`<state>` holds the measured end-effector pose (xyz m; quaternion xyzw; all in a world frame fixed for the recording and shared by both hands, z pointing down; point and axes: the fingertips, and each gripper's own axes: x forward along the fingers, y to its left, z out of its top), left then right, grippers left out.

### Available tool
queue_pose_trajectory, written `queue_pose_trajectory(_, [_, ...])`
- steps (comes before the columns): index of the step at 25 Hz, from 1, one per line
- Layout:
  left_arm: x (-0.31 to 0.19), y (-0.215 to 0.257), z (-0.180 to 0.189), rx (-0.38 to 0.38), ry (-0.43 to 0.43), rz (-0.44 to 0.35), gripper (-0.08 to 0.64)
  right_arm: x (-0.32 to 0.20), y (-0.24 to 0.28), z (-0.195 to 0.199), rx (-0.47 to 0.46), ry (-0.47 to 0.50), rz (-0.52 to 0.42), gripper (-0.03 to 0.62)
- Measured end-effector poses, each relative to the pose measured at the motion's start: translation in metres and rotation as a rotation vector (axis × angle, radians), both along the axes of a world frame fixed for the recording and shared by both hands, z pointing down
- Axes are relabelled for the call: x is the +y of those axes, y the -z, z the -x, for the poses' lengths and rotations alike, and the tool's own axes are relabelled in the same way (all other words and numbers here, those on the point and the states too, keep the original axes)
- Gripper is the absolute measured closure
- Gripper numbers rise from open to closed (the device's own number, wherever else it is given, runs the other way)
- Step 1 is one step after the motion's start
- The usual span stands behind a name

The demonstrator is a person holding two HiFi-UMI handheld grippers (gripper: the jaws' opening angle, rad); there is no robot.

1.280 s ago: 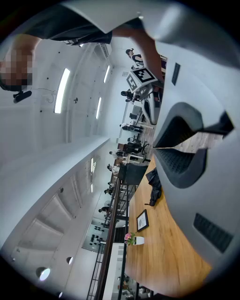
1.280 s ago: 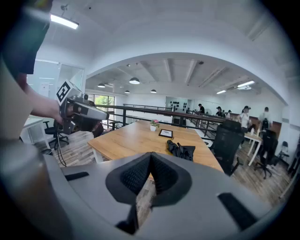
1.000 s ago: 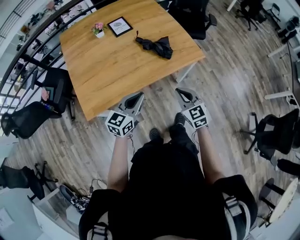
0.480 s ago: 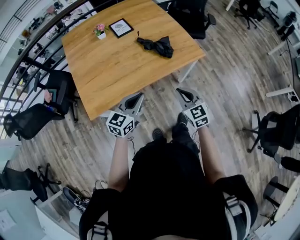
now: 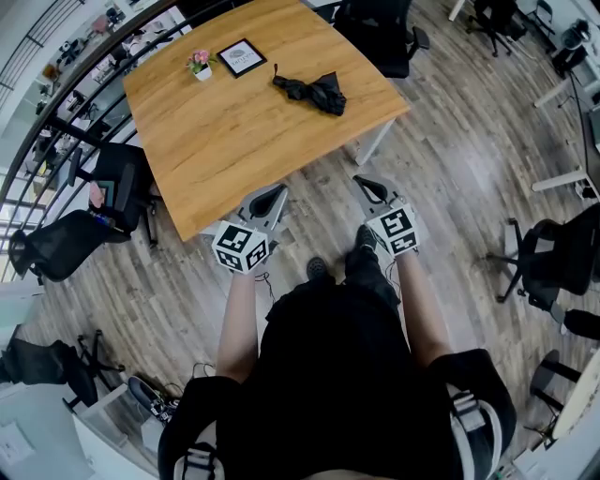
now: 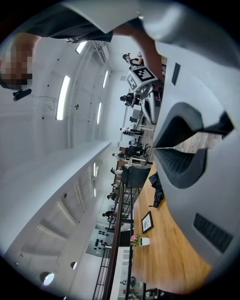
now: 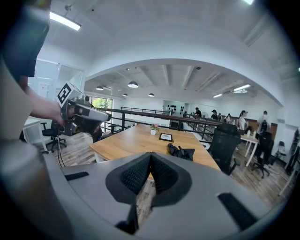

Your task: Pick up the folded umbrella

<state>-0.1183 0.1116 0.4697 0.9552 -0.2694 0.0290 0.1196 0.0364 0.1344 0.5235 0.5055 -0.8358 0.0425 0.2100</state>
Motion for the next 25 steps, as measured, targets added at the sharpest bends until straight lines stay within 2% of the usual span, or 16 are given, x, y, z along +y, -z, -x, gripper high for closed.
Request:
queue_pose_trajectory(4, [0.002, 0.0, 0.0, -0.007, 0.001, -0.008, 0.534, 0.002, 0.0, 0.002, 0.0, 0.003, 0.0, 0.574])
queue_pose_trajectory(15, [-0.004, 0.007, 0.003, -0.011, 0.019, -0.051, 0.527, -0.002, 0.006, 0.003, -0.025, 0.004, -0.029, 0.469])
queue_pose_trajectory(21, [-0.007, 0.006, 0.002, -0.025, 0.009, -0.052, 0.387, -0.005, 0.008, 0.005, -0.038, 0.002, -0.042, 0.418])
queue_pose_trajectory(25, [-0.011, 0.006, 0.004, -0.027, 0.014, -0.058, 0.306, -0.01, 0.009, 0.007, -0.043, -0.004, -0.052, 0.326])
